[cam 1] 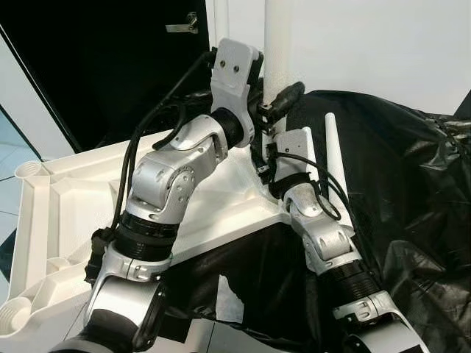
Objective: Building children table
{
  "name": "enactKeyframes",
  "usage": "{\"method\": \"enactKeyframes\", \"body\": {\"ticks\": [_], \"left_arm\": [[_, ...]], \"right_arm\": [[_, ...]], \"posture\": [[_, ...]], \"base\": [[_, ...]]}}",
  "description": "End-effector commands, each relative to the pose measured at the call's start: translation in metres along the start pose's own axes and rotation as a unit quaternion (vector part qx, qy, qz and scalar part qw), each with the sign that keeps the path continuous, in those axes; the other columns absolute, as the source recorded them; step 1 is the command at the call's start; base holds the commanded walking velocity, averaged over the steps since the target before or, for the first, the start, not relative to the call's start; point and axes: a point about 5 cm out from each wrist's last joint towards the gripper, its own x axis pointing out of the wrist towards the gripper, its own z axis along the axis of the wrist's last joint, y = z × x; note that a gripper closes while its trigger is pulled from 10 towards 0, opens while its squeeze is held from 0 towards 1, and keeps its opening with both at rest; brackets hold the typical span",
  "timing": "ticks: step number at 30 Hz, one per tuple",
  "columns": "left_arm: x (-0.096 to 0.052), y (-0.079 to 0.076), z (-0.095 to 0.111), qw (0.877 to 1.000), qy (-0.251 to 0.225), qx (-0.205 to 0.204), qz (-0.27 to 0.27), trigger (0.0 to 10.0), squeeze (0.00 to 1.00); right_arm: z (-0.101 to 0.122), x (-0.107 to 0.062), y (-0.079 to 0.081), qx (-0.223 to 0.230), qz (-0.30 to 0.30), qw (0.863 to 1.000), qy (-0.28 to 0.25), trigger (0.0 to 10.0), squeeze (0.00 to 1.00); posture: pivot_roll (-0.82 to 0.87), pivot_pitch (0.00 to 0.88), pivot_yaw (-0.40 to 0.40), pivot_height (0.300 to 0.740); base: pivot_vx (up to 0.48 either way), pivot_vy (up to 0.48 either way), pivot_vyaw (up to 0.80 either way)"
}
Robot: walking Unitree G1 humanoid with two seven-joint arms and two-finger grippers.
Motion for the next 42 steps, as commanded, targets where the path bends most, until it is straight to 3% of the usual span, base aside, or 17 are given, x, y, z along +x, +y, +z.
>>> {"method": "enactKeyframes", "body": {"ticks": [1,2,7,8,14,23,25,33,42], "left_arm": [[-0.003,-0.001,0.005,1.0,-0.017,0.003,-0.009,10.0,1.0],[-0.003,0.001,0.006,1.0,-0.024,0.001,-0.004,10.0,0.0],[-0.012,0.004,0.007,0.998,-0.046,-0.024,-0.018,10.0,0.0],[-0.019,0.004,0.004,0.996,-0.057,-0.055,-0.033,10.0,0.0],[-0.03,0.006,-0.004,0.994,-0.058,-0.078,-0.041,10.0,0.0],[-0.047,0.004,-0.021,0.995,-0.034,-0.064,-0.063,10.0,0.0],[-0.059,0.008,-0.034,0.997,-0.017,-0.045,-0.059,10.0,0.0],[-0.075,0.016,-0.057,0.999,0.023,-0.037,-0.031,10.0,0.0],[-0.085,0.006,-0.083,0.995,0.082,-0.013,-0.051,10.0,0.0]], "right_arm": [[0.002,0.002,-0.001,0.002,-0.008,1.0,-0.001,10.0,0.0],[0.001,0.002,-0.002,0.009,-0.013,1.0,0.004,10.0,0.0],[-0.004,0.001,-0.009,0.033,-0.04,0.998,0.02,10.0,0.0],[-0.007,0.0,-0.014,0.04,-0.059,0.997,0.025,10.0,0.0],[-0.01,-0.002,-0.018,0.043,-0.068,0.996,0.03,10.0,0.0],[-0.015,-0.007,-0.022,0.036,-0.065,0.997,0.029,10.0,0.0],[-0.022,-0.015,-0.023,0.035,-0.068,0.996,0.034,10.0,0.0],[-0.038,-0.035,-0.028,0.033,-0.078,0.995,0.048,10.0,0.0],[-0.051,-0.042,-0.041,0.029,-0.082,0.995,0.057,10.0,0.0]], "posture": [[0.02,0.0,0.035,0.74],[0.02,0.0,0.036,0.74],[0.02,0.0,0.036,0.74],[0.02,0.0,0.034,0.74],[0.02,0.0,0.033,0.74],[0.03,0.0,0.028,0.74],[0.03,0.0,0.024,0.74],[0.03,0.0,0.03,0.74],[0.02,0.0,0.041,0.74]], "base": [[0.0,0.0,0.0],[0.0,0.0,0.0],[0.0,0.0,0.0],[0.0,0.0,0.0],[0.0,0.0,0.0],[0.0,0.0,0.0],[0.0,0.0,0.0],[0.0,0.0,0.0],[0.0,0.0,0.0]]}}
